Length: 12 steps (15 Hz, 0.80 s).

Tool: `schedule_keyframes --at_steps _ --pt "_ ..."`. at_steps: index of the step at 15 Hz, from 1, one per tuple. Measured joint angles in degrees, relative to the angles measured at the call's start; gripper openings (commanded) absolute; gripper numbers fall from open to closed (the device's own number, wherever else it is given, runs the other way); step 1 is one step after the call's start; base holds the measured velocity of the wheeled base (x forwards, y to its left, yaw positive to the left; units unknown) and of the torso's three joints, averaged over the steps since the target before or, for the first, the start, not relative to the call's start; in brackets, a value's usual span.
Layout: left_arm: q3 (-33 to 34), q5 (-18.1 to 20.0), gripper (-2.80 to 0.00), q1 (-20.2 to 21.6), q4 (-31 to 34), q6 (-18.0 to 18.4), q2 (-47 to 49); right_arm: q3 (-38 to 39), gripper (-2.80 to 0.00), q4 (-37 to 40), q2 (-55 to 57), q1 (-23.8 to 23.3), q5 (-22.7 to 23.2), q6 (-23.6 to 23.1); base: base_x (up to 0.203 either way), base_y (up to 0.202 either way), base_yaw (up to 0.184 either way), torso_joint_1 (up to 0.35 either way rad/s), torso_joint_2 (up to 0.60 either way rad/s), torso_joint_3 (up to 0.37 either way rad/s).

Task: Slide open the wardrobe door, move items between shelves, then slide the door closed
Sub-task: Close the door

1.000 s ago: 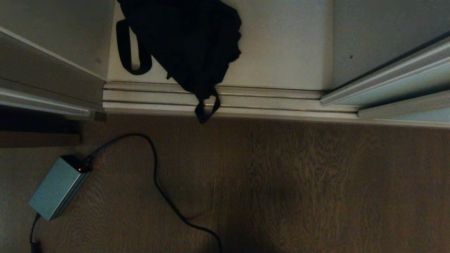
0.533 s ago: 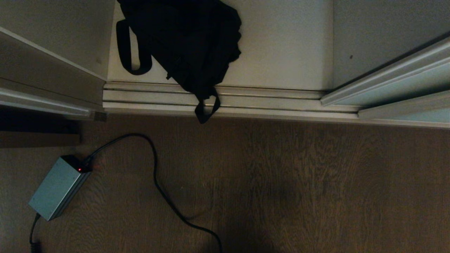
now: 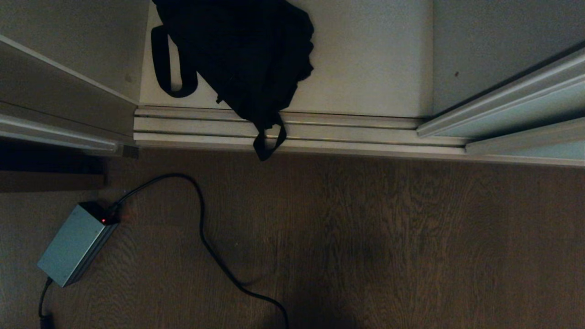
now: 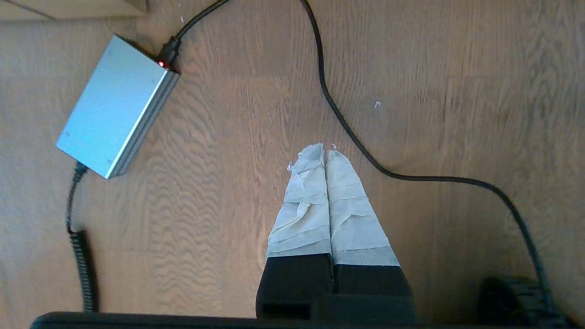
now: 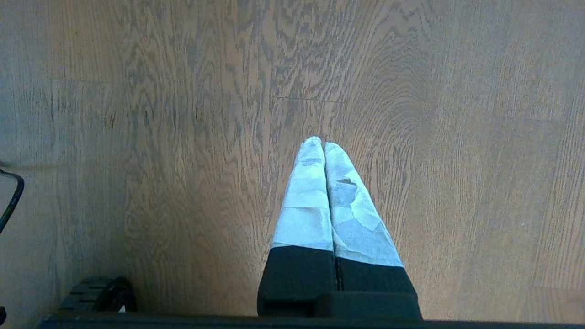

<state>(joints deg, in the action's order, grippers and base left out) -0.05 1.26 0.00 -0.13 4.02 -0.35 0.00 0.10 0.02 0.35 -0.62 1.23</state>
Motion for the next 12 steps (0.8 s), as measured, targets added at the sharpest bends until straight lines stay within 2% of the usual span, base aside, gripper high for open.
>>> schedule_keyframes --at_steps 5,12 --pt "0.00 0.06 -2.80 0.00 0.35 1.79 0.05 0.00 -2.80 -0.01 0.00 -0.02 0.00 -0.02 0.000 0.000 0.000 0.001 0.00 0.035" --pt "0.02 0.04 -2.80 0.00 0.42 1.67 0.09 0.00 -2.80 0.00 0.00 0.00 0.00 -0.01 0.000 0.000 0.000 0.001 0.00 0.190"
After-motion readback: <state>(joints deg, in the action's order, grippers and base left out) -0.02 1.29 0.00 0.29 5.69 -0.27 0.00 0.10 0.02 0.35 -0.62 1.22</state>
